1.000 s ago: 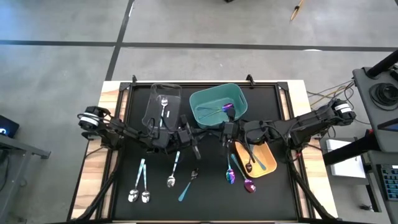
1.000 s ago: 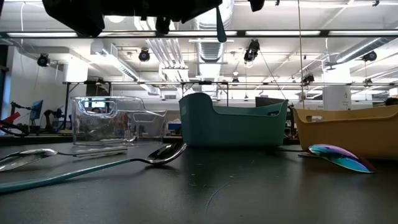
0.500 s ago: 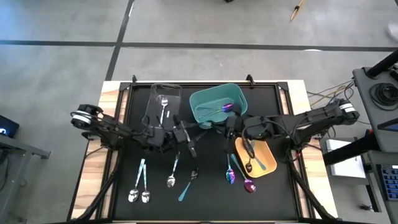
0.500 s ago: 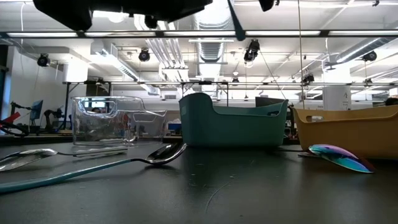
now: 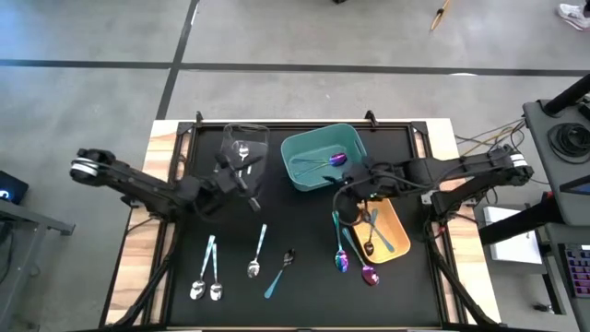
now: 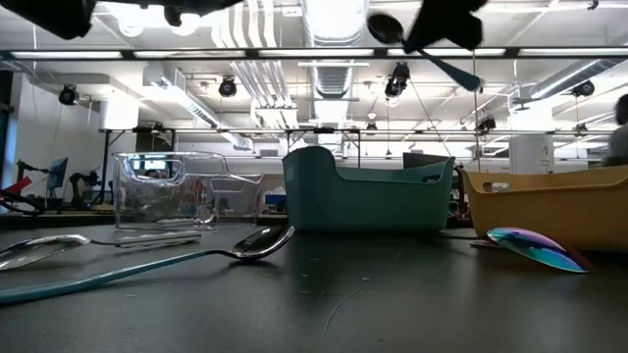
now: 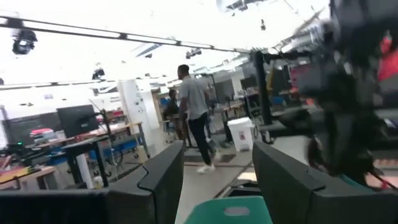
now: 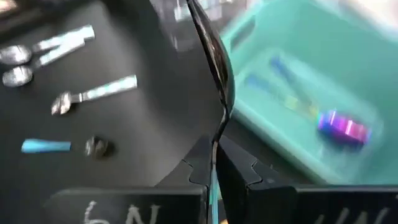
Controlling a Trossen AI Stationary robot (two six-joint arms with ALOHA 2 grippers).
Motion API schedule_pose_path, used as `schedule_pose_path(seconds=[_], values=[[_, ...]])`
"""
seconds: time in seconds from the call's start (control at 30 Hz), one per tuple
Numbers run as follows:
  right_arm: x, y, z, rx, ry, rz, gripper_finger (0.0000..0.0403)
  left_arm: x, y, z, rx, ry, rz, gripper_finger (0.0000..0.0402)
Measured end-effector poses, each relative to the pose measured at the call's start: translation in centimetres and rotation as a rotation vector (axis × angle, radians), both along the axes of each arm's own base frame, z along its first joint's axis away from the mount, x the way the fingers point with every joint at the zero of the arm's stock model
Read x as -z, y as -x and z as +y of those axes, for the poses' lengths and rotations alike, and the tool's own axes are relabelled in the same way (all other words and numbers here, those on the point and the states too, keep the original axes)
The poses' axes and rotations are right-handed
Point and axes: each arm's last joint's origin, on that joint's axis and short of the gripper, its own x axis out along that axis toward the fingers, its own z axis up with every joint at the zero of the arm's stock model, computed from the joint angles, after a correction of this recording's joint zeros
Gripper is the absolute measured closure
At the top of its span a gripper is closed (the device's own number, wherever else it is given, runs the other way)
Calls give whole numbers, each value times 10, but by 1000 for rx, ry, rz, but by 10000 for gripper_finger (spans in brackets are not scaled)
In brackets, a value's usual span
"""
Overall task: Sort silverware by color (type)
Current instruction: Put the black spoon into the yellow bin
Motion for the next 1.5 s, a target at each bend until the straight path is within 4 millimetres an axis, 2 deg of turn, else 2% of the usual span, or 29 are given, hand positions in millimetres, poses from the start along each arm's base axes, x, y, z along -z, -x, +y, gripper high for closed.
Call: schedule_pose_path(seconds=[0.27,0.53,0.7,0.83,1.27,1.5], values=[[23,17,0,134,-215,196,394,-13,41,10,-51,-10,-80,239],[51,26,3,243,-405,323,394,-23,64,15,-84,-42,-124,240],[73,34,6,294,-529,412,394,-20,70,17,-94,-49,-119,240],[84,43,7,327,-577,445,394,-21,74,18,-132,-57,-110,240],[118,66,4,412,-697,302,394,-27,81,20,-164,-73,-114,240],[136,71,4,415,-731,313,394,-27,81,20,-165,-75,-105,240]])
